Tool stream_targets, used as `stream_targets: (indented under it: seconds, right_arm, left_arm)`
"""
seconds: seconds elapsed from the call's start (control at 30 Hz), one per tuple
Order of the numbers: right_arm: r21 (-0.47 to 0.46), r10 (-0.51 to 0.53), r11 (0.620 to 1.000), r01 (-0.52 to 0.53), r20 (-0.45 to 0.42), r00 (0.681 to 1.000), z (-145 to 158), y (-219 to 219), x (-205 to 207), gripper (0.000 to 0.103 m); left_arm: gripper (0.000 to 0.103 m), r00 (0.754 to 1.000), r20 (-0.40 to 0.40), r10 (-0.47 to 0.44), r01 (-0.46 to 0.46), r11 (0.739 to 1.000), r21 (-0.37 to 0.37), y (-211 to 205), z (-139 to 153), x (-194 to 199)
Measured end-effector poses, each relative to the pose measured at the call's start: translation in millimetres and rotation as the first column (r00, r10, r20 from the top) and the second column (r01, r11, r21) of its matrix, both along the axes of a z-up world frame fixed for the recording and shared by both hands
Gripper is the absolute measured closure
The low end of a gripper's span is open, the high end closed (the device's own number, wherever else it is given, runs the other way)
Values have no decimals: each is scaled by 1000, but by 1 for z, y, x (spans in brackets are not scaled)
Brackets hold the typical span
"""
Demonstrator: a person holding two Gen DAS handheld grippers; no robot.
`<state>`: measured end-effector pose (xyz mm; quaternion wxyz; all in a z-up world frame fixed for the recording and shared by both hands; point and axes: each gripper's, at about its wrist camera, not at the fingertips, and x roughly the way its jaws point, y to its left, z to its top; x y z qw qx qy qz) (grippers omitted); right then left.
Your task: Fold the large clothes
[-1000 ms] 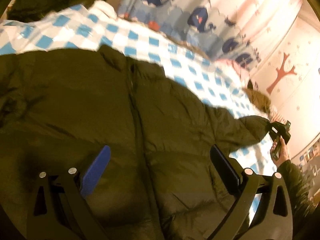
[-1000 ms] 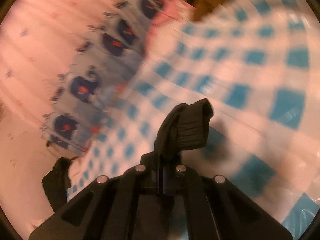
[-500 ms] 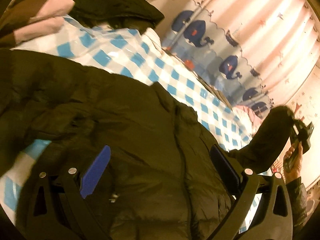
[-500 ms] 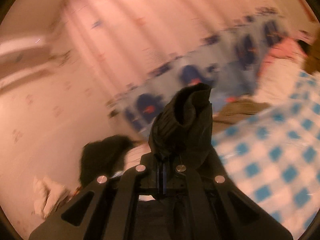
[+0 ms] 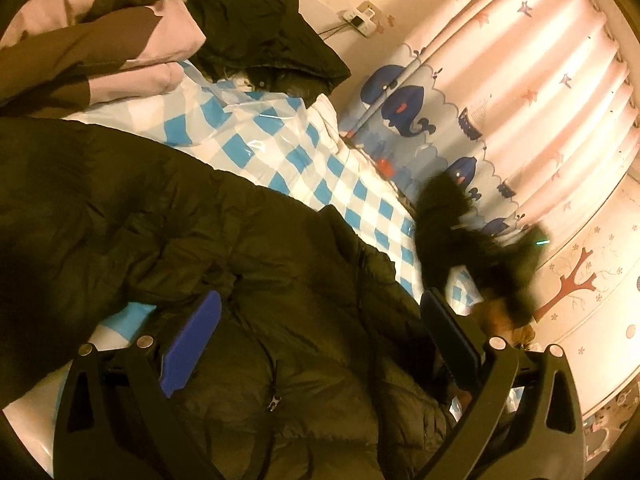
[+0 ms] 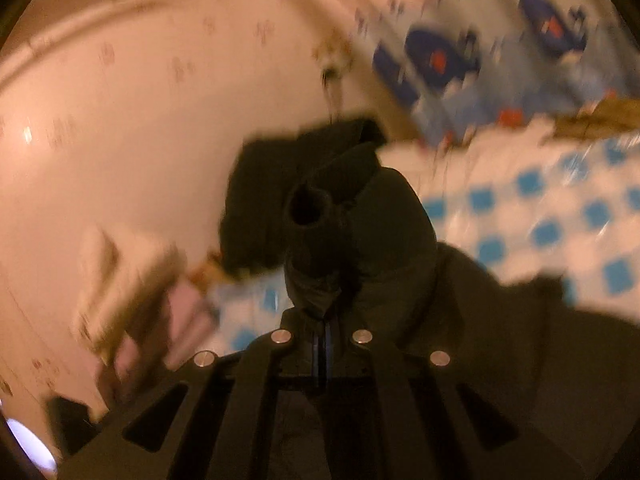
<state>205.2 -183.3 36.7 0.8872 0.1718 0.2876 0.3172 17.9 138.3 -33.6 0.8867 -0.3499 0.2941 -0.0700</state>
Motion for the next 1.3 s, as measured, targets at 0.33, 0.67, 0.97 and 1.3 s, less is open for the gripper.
stream_targets:
  seconds: [0.33, 0.67, 0.97, 1.3]
  right_arm:
    - [-183, 227, 948, -261, -190, 955, -114, 68, -6, 97]
    - [-234, 339, 876, -422, -323, 883, -109, 82, -21, 16]
    - [-150, 137, 975, -163, -168, 976, -70, 30, -10, 10]
    - [-182, 2, 981, -73, -366, 930, -105, 1, 16, 10]
  left_arm:
    - [7, 1000, -1, 8, -8, 999, -44, 11, -2, -2]
    - [7, 1000, -13, 10, -11, 999, -41, 10, -7, 0]
    - [7, 999, -36, 20, -22, 998, -50, 13, -13, 4]
    - [7, 988, -153, 28, -14, 995, 96, -5, -26, 13]
